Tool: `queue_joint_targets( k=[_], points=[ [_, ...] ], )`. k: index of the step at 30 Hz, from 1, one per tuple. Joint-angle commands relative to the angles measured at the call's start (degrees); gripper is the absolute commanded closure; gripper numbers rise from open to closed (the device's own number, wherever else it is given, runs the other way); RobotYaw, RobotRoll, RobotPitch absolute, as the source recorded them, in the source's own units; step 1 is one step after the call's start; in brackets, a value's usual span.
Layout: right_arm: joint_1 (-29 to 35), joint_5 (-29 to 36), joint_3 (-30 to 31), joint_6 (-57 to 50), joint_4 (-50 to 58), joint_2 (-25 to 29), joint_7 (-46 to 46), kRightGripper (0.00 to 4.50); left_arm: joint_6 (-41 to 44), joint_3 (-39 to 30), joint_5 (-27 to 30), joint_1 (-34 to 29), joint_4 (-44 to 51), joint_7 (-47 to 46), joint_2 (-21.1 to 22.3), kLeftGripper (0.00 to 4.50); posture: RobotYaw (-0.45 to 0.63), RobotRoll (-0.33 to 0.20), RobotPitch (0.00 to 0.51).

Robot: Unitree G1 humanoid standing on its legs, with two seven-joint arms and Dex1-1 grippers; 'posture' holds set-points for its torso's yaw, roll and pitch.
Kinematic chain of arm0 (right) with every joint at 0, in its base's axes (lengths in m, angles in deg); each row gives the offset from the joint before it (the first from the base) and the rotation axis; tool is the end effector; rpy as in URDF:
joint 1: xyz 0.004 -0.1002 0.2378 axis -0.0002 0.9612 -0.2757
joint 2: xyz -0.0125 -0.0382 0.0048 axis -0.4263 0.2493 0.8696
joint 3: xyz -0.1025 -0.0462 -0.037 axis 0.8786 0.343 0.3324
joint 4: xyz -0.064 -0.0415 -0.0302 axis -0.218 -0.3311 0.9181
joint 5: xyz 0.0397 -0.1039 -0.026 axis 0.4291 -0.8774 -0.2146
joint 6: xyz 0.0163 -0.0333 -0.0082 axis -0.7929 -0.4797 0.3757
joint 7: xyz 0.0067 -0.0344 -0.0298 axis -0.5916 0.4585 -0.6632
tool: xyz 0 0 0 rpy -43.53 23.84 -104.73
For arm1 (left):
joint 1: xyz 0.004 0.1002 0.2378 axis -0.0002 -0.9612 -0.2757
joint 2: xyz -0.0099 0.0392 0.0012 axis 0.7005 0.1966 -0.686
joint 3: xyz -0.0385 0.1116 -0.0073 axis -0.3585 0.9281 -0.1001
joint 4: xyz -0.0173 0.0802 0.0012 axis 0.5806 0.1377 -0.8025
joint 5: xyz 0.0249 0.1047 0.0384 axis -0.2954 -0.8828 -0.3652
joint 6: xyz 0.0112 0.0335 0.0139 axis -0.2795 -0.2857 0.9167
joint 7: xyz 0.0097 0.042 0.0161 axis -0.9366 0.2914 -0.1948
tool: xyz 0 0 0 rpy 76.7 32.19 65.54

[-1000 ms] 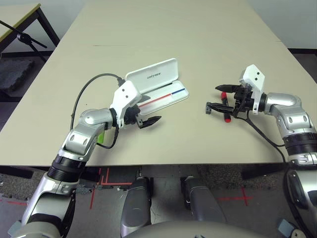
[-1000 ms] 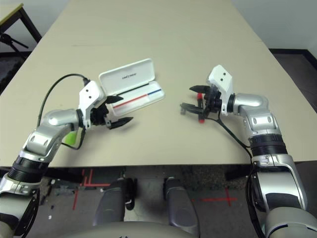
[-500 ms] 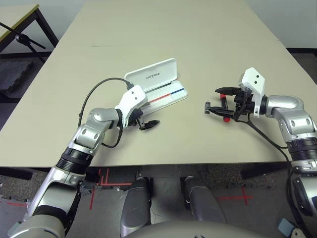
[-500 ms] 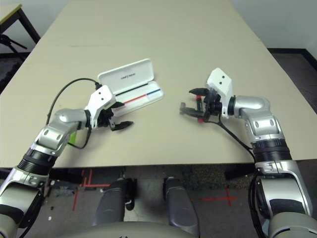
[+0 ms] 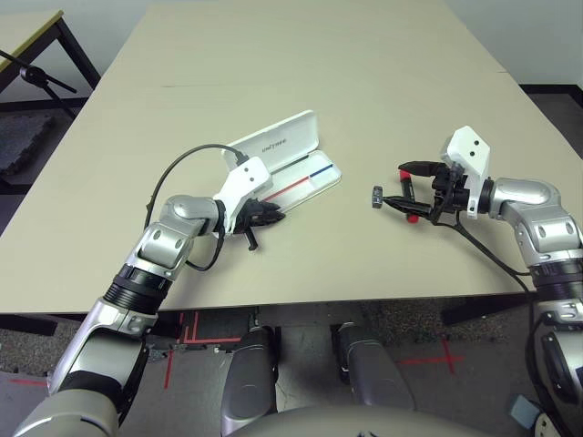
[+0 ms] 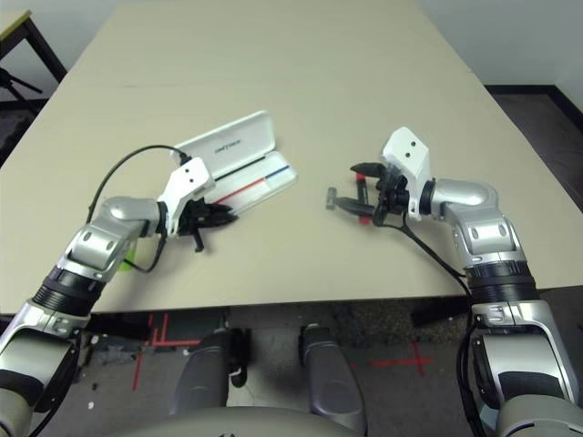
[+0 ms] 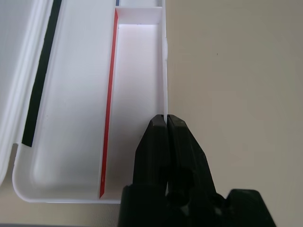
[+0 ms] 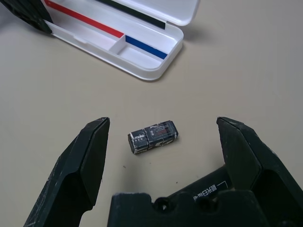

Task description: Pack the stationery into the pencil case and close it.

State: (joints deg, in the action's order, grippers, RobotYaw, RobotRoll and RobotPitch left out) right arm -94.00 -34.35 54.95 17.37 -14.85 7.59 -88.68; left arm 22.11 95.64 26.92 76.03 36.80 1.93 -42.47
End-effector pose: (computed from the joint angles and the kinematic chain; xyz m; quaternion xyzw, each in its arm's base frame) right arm 0.3075 -0.2686 0.1497 -0.1779 0.0828 0.4563 0.8679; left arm 0.3084 0.1982 0.1309 0.2239 0.1836 -0.4928 0.8206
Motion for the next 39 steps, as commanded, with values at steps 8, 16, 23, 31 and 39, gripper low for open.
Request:
queue_joint_targets(
  k=[8, 16, 23, 31, 39],
  points=[
    [1.49, 3.1, 0.12, -5.03, 4.97, 2.35, -3.82, 0.0, -10.84, -0.15, 0.03, -0.87, 2.34, 10.11, 7.19, 4.46, -0.08, 0.0, 0.159],
    [0.64, 3.67, 1.85, -6.88, 5.85, 2.64, -6.76, 0.0, -17.03, -2.56, 2.9, -5.51, 5.07, 15.89, 10.49, 4.46, -0.06, 0.0, 0.155],
    [1.27, 4.62, 4.19, -9.57, 9.07, 1.94, -8.93, 0.0, -19.14, -2.68, 2.51, -7.75, 4.86, 16.27, 10.32, 4.46, -0.03, 0.0, 0.152],
    [0.44, 4.2, 5.62, -9.14, 8.54, 0.96, -9.28, 0.0, -21.0, -2.18, 1.38, -7.99, 3.43, 15.97, 10.32, 4.46, -0.02, 0.0, 0.151],
    [0.62, 3.79, 6.55, -9.01, 8.96, 0.4, -9.17, 0.0, -21.73, -1.6, 0.37, -8.75, 3.35, 16.2, 10.49, 4.46, -0.02, 0.0, 0.157]
  ],
)
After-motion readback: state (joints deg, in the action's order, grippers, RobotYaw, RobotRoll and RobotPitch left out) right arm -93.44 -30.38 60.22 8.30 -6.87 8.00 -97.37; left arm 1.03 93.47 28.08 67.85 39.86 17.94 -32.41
